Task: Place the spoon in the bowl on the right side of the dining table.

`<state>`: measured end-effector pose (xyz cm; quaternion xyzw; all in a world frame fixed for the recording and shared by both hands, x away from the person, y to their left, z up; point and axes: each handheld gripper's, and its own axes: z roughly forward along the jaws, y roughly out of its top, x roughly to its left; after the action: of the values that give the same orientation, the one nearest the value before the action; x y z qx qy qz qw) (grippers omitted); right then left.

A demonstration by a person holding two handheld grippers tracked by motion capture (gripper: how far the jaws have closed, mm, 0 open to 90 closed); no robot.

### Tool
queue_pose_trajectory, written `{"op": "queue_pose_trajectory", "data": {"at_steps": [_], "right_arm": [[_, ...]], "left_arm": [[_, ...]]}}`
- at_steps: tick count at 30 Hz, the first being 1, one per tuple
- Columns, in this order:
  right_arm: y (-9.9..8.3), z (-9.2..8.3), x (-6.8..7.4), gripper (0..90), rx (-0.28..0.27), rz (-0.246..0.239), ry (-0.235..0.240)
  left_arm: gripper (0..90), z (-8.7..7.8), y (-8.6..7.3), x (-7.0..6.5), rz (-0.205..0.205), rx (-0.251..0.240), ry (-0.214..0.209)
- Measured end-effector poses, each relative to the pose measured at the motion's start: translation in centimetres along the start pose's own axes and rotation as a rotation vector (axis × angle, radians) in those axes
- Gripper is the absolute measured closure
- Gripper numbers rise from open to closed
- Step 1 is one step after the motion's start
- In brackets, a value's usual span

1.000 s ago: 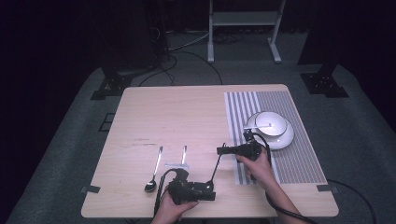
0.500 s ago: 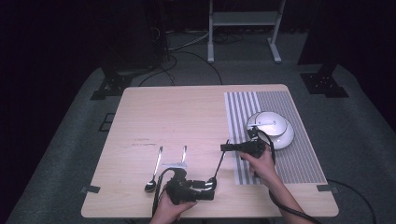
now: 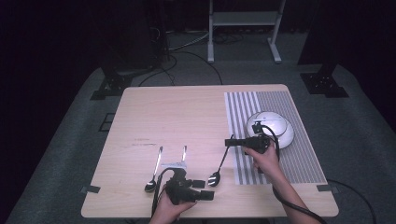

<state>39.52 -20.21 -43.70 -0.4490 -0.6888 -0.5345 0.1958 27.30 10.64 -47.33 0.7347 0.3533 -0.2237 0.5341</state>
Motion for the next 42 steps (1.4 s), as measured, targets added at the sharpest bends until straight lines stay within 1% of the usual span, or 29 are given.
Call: {"op": "queue_pose_trajectory", "data": {"at_steps": [14, 15, 17, 21, 24, 28, 31, 32, 35, 36, 39, 42], "right_arm": [[1.1, -1.7, 0.0, 88.9, -0.03, -0.005, -0.041], [1.2, -2.1, 0.0, 88.9, -0.038, -0.003, -0.046], [1.3, -2.2, 0.0, 88.9, -0.043, -0.007, -0.045], [1.6, -3.0, -0.2, 88.8, -0.067, 0.005, -0.059], [1.9, -3.5, -0.4, 88.8, -0.084, 0.015, -0.059], [2.3, -4.3, -0.4, 88.8, -0.102, 0.018, -0.081], [2.5, -4.6, -0.4, 88.8, -0.108, 0.016, -0.089], [2.7, -5.0, -0.4, 88.8, -0.115, 0.012, -0.1], [3.0, -5.6, -0.3, 88.8, -0.124, 0.01, -0.114], [3.0, -5.6, -0.3, 88.8, -0.124, 0.01, -0.114], [3.3, -6.3, -0.3, 88.8, -0.148, 0.018, -0.122], [3.4, -6.8, -0.3, 88.8, -0.158, 0.027, -0.126]], "left_arm": [[4.5, -0.1, 0.0, -0.1, 0.0, -0.004, 0.004], [4.5, -0.2, 0.1, 0.0, 0.001, -0.008, 0.005], [4.6, -0.2, 0.1, 0.0, 0.0, -0.008, 0.006], [4.5, -0.2, 0.1, -0.1, 0.002, -0.006, 0.006], [4.6, -0.2, 0.1, -0.1, 0.003, -0.004, 0.004], [4.6, -0.2, 0.1, -0.1, 0.005, -0.004, 0.003], [4.6, -0.2, 0.1, -0.1, 0.004, -0.005, 0.002], [4.6, -0.2, 0.1, -0.2, 0.005, -0.005, 0.001], [4.6, -0.2, 0.2, -0.2, 0.007, -0.002, -0.001], [4.6, -0.2, 0.2, -0.2, 0.007, -0.002, -0.001], [4.6, -0.2, 0.2, -0.2, 0.007, -0.003, -0.003], [4.5, -0.2, 0.2, -0.2, 0.007, -0.003, -0.003]]}}
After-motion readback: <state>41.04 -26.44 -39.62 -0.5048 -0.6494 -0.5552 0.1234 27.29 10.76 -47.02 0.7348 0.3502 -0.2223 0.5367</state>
